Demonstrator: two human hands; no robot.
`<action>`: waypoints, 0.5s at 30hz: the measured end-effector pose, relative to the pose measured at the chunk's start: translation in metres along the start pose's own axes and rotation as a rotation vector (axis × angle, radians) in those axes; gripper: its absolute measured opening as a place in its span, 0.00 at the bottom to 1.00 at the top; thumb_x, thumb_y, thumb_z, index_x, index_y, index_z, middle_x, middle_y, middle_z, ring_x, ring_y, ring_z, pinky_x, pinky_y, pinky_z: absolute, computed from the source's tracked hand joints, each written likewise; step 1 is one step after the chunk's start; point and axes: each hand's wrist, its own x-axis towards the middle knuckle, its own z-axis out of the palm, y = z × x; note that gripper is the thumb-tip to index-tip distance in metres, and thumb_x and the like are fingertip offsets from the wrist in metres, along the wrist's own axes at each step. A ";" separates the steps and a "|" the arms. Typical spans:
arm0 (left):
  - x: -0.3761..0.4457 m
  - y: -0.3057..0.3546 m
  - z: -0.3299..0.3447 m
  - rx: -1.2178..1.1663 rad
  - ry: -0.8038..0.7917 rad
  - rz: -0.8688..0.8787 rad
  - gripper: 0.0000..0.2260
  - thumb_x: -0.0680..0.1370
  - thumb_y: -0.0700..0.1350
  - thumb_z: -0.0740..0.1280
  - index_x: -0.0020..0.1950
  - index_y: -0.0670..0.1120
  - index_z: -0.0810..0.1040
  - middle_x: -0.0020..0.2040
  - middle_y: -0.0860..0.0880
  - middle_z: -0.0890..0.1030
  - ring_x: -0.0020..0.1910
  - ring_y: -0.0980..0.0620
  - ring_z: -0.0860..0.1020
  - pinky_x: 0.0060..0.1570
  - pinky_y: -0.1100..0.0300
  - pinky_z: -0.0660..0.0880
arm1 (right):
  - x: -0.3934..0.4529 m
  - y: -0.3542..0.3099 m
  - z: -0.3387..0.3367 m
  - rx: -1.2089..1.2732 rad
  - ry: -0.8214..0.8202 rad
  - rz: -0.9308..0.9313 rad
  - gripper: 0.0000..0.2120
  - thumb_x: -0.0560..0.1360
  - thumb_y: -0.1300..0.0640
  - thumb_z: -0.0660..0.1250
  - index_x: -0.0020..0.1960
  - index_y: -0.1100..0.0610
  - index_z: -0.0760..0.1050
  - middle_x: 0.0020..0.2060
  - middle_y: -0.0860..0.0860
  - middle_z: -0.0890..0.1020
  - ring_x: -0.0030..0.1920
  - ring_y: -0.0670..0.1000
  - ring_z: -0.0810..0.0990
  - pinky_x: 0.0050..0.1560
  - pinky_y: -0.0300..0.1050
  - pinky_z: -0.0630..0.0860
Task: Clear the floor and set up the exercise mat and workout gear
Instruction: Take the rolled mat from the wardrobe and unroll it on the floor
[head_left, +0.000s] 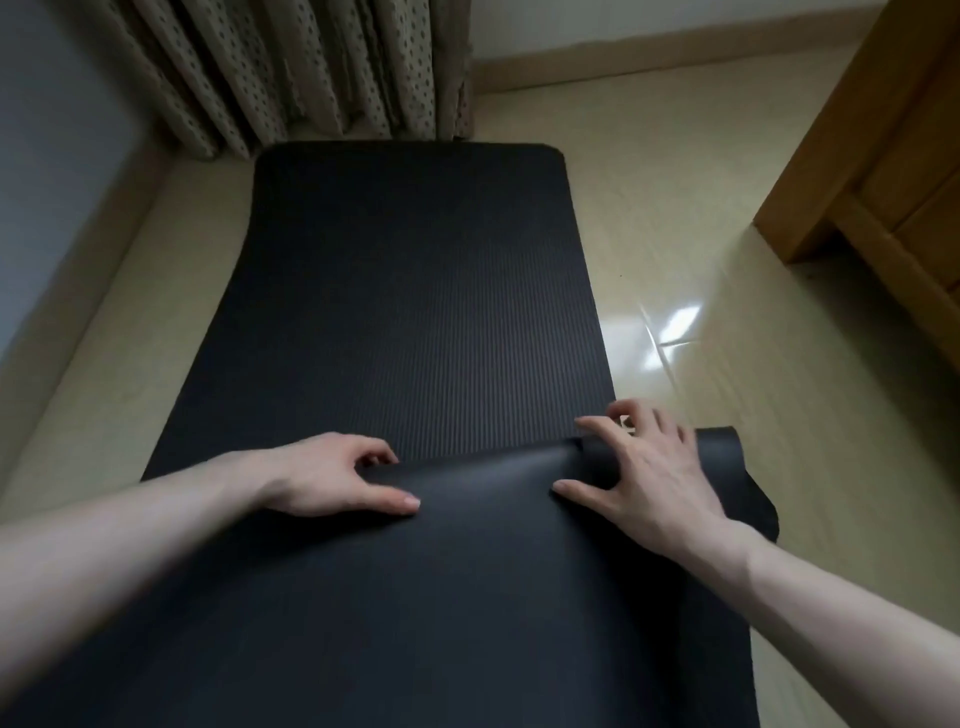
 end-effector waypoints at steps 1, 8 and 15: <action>-0.011 -0.005 0.003 -0.003 -0.050 -0.009 0.33 0.60 0.77 0.73 0.60 0.64 0.76 0.54 0.65 0.81 0.53 0.66 0.79 0.60 0.61 0.76 | -0.001 0.009 -0.004 -0.043 -0.031 0.013 0.44 0.64 0.18 0.60 0.73 0.40 0.68 0.67 0.46 0.68 0.68 0.53 0.67 0.71 0.55 0.63; -0.035 -0.031 0.037 0.124 0.136 -0.077 0.38 0.52 0.80 0.72 0.56 0.62 0.76 0.48 0.61 0.81 0.50 0.62 0.78 0.53 0.58 0.78 | -0.006 0.029 -0.034 -0.115 -0.441 0.083 0.45 0.60 0.20 0.69 0.70 0.41 0.71 0.61 0.43 0.82 0.62 0.51 0.79 0.59 0.50 0.75; -0.106 -0.002 0.083 0.001 0.278 -0.213 0.25 0.60 0.75 0.70 0.49 0.61 0.76 0.41 0.59 0.81 0.45 0.55 0.79 0.45 0.57 0.77 | -0.053 -0.001 -0.114 -0.114 -0.367 -0.025 0.16 0.71 0.33 0.71 0.49 0.42 0.77 0.42 0.41 0.79 0.43 0.48 0.79 0.46 0.48 0.76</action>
